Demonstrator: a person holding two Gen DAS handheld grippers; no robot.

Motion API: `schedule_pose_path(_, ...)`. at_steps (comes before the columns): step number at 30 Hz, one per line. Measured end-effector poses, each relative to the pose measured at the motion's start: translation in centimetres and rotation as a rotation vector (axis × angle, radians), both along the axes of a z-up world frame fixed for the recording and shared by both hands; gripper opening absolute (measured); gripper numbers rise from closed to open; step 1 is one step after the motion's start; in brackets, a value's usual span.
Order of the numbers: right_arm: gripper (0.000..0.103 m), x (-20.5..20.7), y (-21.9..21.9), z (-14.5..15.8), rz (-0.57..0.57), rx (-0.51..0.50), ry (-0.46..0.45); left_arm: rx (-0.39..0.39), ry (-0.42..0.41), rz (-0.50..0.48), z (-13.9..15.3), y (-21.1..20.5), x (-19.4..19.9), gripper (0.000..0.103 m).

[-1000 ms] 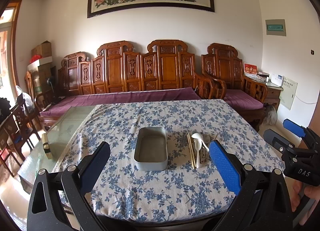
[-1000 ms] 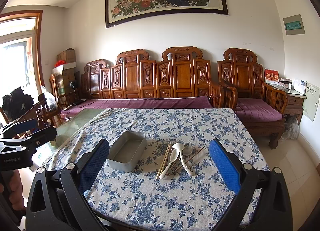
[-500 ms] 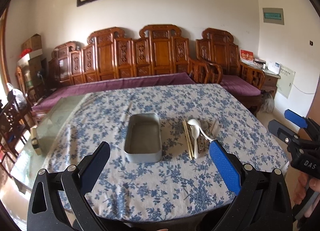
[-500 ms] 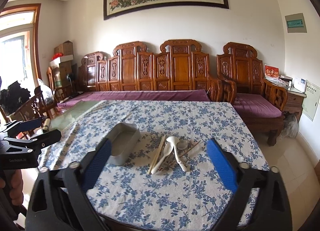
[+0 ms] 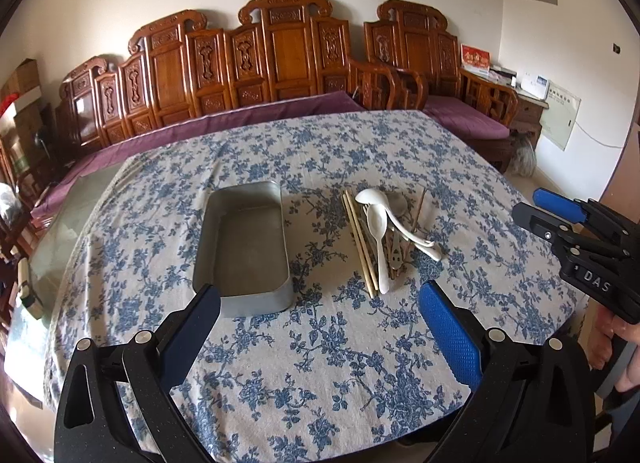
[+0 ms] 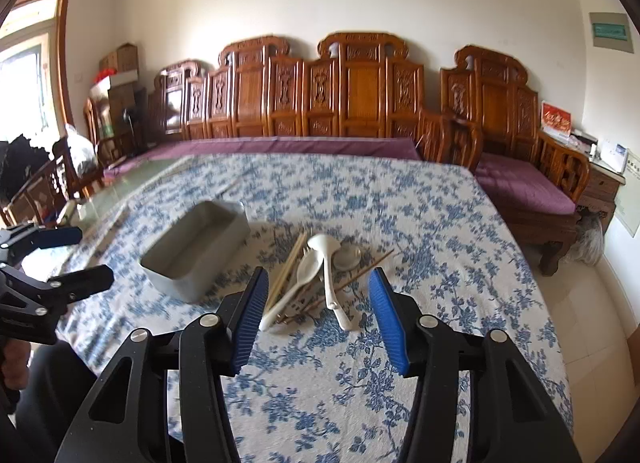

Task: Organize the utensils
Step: 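Reach into the utensil bundle and grasp the white ladle with the right tool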

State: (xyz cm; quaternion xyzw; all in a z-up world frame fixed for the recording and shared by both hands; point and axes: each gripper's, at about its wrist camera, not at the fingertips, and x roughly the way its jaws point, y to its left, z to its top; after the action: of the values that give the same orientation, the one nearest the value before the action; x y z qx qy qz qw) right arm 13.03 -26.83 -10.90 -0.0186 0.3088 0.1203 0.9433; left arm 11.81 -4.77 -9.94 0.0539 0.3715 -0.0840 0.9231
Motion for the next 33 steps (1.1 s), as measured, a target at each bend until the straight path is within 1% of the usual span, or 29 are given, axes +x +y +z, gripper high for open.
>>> schedule_pose_path(4, 0.052, 3.0, 0.4, -2.5, 0.030, -0.014, 0.070, 0.013, 0.035, -0.019, -1.5, -0.9, 1.8, 0.096)
schedule_pose_path(7, 0.047, 5.8, 0.5, -4.4, 0.057, 0.000, 0.116, 0.015, 0.055, -0.036, -2.4, -1.7, 3.2, 0.096)
schedule_pose_path(9, 0.042, 7.8, 0.7, -5.4, 0.074, 0.001, 0.146, 0.023, 0.063, -0.047, -2.9, -2.3, 4.3, 0.096)
schedule_pose_path(10, 0.041, 8.5, 0.8, -5.8, 0.080, 0.000, 0.158, 0.032, 0.064, -0.049, -3.2, -2.6, 4.9, 0.096)
schedule_pose_path(15, 0.033, 13.2, 1.6, -8.7, 0.130, -0.034, 0.245, 0.036, 0.085, -0.055, -4.6, -3.5, 7.2, 0.096)
schedule_pose_path(17, 0.032, 14.6, 2.1, -9.7, 0.139, -0.052, 0.272, 0.038, 0.096, -0.059, -5.2, -3.9, 8.1, 0.096)
schedule_pose_path(18, 0.032, 15.6, 2.2, -10.4, 0.144, -0.060, 0.292, 0.039, 0.100, -0.061, -5.4, -4.1, 8.4, 0.095)
schedule_pose_path(19, 0.032, 16.4, 2.4, -11.0, 0.143, -0.073, 0.312, 0.035, 0.109, -0.065, -5.6, -4.3, 8.9, 0.092)
schedule_pose_path(21, 0.028, 17.8, 2.7, -12.1, 0.145, -0.084, 0.342, 0.037, 0.119, -0.067, -5.9, -4.6, 9.4, 0.088)
schedule_pose_path(23, 0.026, 18.8, 2.7, -13.0, 0.147, -0.083, 0.364, 0.037, 0.126, -0.071, -6.1, -4.8, 9.9, 0.086)
schedule_pose_path(24, 0.023, 19.2, 2.8, -13.4, 0.149, -0.084, 0.373, 0.035, 0.130, -0.071, -6.2, -4.8, 10.0, 0.084)
schedule_pose_path(27, 0.020, 19.6, 2.6, -14.0, 0.138, -0.071, 0.383, 0.038, 0.143, -0.069, -6.7, -4.8, 10.2, 0.084)
schedule_pose_path(29, 0.018, 19.6, 2.6, -14.0, 0.143, -0.057, 0.382, 0.044, 0.149, -0.069, -7.0, -4.8, 10.2, 0.084)
schedule_pose_path(31, 0.011, 19.4, 2.6, -13.9, 0.148, -0.053, 0.385, 0.050, 0.159, -0.066, -7.4, -5.0, 10.3, 0.084)
schedule_pose_path(33, 0.011, 19.3, 2.5, -13.9, 0.156, -0.051, 0.387, 0.057, 0.169, -0.068, -7.8, -5.3, 10.4, 0.084)
